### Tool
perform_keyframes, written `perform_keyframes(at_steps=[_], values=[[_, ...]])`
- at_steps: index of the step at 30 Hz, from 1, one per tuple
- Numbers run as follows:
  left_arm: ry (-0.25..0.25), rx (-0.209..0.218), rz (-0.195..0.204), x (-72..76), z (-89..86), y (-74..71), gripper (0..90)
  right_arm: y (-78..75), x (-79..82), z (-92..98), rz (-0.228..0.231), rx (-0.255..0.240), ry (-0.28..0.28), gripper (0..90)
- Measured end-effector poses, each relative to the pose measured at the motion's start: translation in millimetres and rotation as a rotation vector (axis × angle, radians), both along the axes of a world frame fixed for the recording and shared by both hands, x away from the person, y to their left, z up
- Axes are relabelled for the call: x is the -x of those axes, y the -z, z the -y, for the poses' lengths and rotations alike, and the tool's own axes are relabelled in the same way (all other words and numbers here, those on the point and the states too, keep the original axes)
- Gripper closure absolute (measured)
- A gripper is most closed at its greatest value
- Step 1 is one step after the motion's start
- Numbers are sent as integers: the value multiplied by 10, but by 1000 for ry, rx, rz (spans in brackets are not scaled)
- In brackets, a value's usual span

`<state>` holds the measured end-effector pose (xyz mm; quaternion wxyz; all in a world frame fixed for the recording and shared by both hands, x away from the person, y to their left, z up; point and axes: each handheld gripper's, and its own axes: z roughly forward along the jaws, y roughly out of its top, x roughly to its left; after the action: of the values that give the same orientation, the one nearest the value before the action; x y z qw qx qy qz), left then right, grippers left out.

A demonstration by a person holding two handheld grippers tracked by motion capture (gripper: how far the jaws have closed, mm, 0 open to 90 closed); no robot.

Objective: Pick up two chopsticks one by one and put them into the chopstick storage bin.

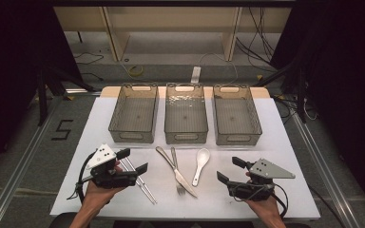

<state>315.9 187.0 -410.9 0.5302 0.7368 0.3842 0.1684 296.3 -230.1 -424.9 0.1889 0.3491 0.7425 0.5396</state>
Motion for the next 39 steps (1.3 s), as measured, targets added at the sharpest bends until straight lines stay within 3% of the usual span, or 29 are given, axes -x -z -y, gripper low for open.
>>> perform_keyframes(at_steps=[7, 14, 16, 18, 22, 25, 29, 31, 35, 37, 39], values=[[29, -26, -41, -56, 37, -12, 142, 5, -11, 6, -4, -1, -2, 248], [98, -186, -53, -188, 115, -168, 143, 14, -16, 3, -14, 3, -8, 248], [84, -229, -52, -292, 109, -177, 152, 15, -18, -2, -15, 6, -7, 249], [72, -245, -77, -403, 91, -190, 152, 15, -15, -7, -13, 13, -4, 250], [80, -309, -85, -539, 96, -259, 151, 19, -22, -2, -15, 17, -4, 250], [119, -307, -122, -633, 114, -299, 152, 18, -26, 6, -16, 13, -5, 251], [163, -409, -142, -745, 226, -343, 151, 14, -23, 3, -11, 11, -9, 251], [167, -435, -167, -812, 270, -347, 149, 15, -24, -1, -13, 14, -10, 251], [172, -445, -183, -866, 283, -286, 168, 13, -22, -4, -5, 23, -16, 250], [189, -500, -199, -868, 275, -228, 179, 11, -18, -10, -8, 25, -20, 250], [183, -513, -215, -858, 266, -175, 178, 11, -17, -18, -9, 28, -27, 249]])
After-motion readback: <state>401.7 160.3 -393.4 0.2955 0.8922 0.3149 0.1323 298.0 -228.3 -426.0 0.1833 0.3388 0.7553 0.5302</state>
